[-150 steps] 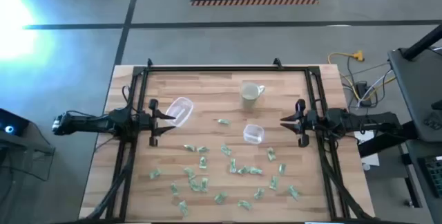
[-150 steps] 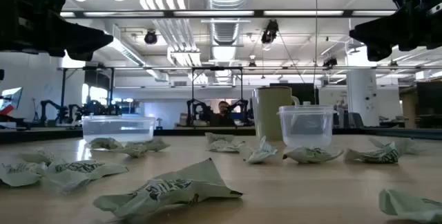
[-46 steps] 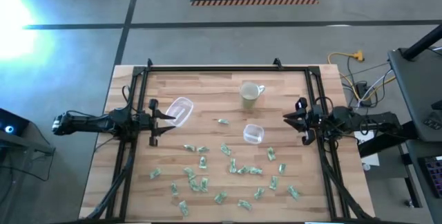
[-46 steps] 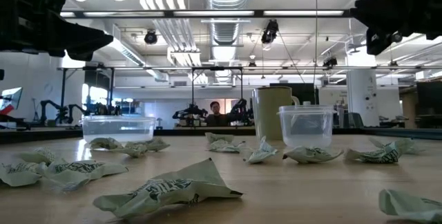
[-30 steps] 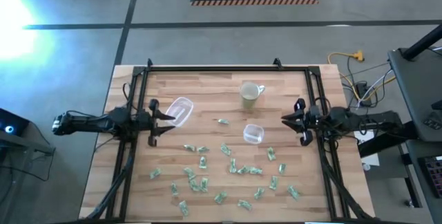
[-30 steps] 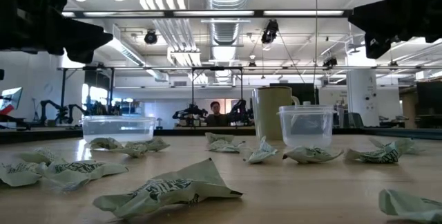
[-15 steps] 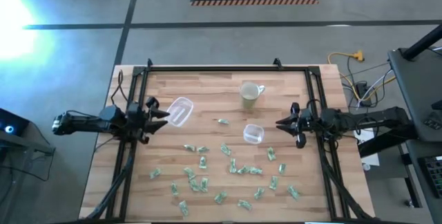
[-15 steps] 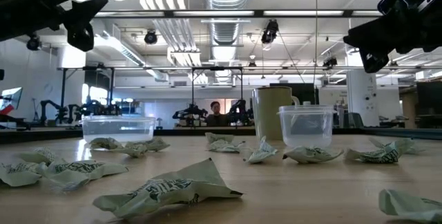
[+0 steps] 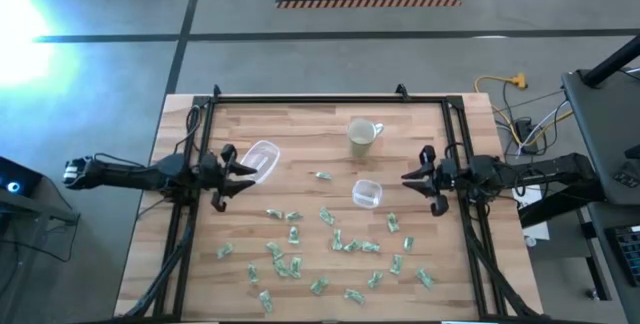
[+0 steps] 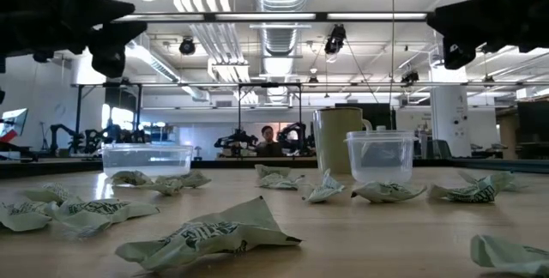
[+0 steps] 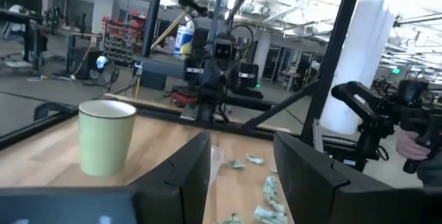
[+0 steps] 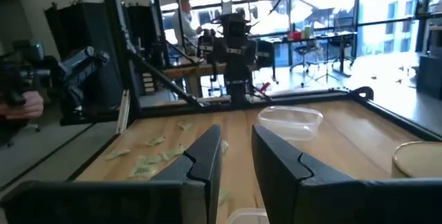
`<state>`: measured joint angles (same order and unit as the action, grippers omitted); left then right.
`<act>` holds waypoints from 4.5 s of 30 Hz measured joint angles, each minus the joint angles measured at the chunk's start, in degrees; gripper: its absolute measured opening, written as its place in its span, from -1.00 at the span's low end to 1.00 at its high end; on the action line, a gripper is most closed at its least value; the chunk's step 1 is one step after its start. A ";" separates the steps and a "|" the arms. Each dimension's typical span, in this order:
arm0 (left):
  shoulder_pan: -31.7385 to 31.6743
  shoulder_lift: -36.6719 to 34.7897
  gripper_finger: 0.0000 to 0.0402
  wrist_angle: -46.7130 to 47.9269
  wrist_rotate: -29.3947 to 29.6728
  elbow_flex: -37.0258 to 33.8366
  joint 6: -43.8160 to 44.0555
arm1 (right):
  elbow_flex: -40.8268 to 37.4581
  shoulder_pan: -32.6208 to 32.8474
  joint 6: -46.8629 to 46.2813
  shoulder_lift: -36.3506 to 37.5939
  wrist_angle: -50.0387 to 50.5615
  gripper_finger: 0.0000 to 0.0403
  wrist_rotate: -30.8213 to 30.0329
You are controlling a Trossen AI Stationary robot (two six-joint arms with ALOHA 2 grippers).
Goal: Pick and place Stevia / Truvia into bins
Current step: Put the stevia packet into the left transparent container
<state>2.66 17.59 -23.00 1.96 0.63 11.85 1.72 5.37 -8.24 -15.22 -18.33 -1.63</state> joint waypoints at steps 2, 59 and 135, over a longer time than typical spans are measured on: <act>0.00 1.20 -0.29 -2.24 0.12 0.23 -2.98 | 0.00 0.02 1.73 -0.03 -0.34 -0.64 0.72; 32.07 67.87 -0.29 61.06 36.90 57.10 9.93 | 24.28 0.02 21.81 -30.55 19.91 -0.64 0.48; 14.16 67.88 -0.44 42.43 11.73 38.28 -3.12 | 28.65 0.68 22.13 -38.95 19.41 -0.64 5.09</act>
<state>16.82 85.47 19.43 13.69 38.91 8.73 30.37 6.04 13.89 -54.17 1.08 3.46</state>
